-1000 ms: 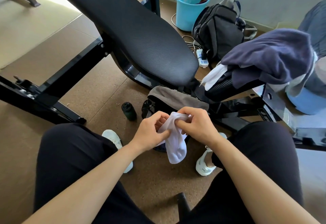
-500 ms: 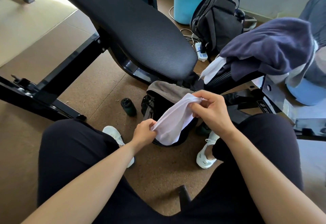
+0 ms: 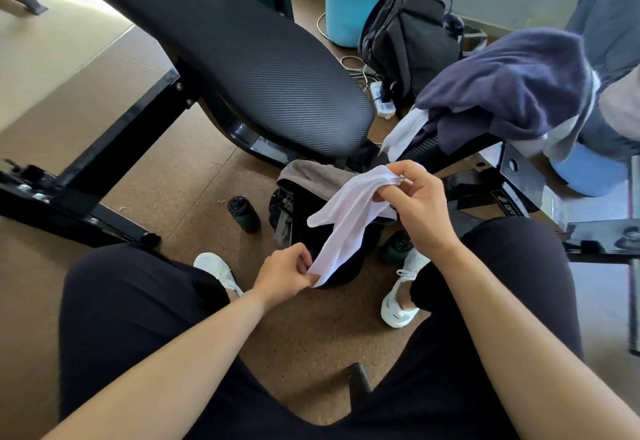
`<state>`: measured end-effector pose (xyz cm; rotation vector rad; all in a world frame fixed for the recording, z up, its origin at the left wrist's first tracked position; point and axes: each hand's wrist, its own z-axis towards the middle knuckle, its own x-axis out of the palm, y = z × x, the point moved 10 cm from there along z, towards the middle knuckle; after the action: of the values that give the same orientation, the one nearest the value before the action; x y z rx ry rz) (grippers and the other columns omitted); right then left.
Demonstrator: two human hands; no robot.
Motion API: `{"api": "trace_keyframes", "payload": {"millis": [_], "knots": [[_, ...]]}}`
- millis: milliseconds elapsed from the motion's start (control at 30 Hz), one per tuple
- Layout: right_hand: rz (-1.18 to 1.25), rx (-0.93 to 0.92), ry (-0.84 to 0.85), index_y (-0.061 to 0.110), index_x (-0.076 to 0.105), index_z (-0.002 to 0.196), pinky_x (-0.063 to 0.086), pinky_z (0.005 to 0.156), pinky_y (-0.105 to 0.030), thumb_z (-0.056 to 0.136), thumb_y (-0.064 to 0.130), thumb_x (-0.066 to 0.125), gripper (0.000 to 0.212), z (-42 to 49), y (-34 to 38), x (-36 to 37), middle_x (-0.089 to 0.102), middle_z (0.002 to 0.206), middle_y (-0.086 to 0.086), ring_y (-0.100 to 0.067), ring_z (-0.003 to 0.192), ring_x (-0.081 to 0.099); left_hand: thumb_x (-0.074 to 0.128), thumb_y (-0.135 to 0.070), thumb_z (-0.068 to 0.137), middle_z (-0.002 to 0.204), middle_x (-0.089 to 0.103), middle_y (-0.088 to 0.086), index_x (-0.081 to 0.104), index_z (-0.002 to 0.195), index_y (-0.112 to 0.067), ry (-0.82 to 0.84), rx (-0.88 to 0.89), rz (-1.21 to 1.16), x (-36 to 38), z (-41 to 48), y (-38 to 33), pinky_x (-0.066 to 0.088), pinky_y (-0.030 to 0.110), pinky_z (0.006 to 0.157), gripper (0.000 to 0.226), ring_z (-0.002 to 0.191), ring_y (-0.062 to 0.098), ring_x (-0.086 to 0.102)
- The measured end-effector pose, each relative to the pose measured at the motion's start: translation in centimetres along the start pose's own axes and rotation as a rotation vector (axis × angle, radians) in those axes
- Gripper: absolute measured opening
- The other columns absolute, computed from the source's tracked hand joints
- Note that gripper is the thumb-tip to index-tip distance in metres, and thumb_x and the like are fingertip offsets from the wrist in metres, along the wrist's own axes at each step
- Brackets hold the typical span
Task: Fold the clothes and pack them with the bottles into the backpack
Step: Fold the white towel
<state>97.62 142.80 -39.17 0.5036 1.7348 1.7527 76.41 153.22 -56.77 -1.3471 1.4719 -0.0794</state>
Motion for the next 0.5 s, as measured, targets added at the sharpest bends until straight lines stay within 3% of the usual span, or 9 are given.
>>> {"api": "trace_keyframes", "payload": {"millis": [100,167,267,500], "knots": [[0.05,-0.001,-0.009,-0.001,0.069,0.102,0.059,0.08,-0.039,0.088,-0.007,0.061,0.018,0.0,0.0,-0.3,0.074,0.088,-0.009,-0.022,0.082,0.072,0.083,-0.044,0.078,0.104,0.054,-0.012,0.058,0.107,-0.033,-0.183,0.185,0.171,-1.2,-0.4,-2.3,0.053,0.034,0.07,0.039,0.089,0.01,0.055],[0.078,0.005,-0.015,-0.003,0.068,0.101,0.057,0.076,-0.033,0.089,-0.011,0.058,0.018,-0.1,0.0,-0.3,0.073,0.089,-0.012,-0.02,0.079,0.071,0.085,-0.042,0.078,0.117,0.047,-0.005,0.057,0.122,-0.027,-0.302,0.264,0.261,-1.9,-0.7,-3.5,0.05,0.029,0.073,0.055,0.101,0.012,0.048],[0.096,-0.009,-0.009,-0.004,0.068,0.1,0.055,0.071,-0.026,0.089,-0.014,0.057,0.018,-0.2,0.5,-0.2,0.07,0.091,-0.016,-0.015,0.076,0.07,0.089,-0.04,0.072,0.125,0.041,0.002,0.055,0.128,-0.022,-0.417,0.327,0.385,-2.4,-1.3,-4.4,0.053,0.031,0.078,0.067,0.108,0.021,0.047],[0.142,-0.021,-0.003,-0.007,0.068,0.1,0.055,0.074,-0.028,0.088,-0.015,0.059,0.017,-0.3,0.9,-0.3,0.069,0.093,-0.019,-0.018,0.078,0.069,0.084,-0.042,0.076,0.148,0.033,0.012,0.053,0.135,-0.027,-0.427,0.269,0.415,-2.7,-0.9,-3.6,0.052,0.045,0.089,0.068,0.127,0.035,0.042]]}}
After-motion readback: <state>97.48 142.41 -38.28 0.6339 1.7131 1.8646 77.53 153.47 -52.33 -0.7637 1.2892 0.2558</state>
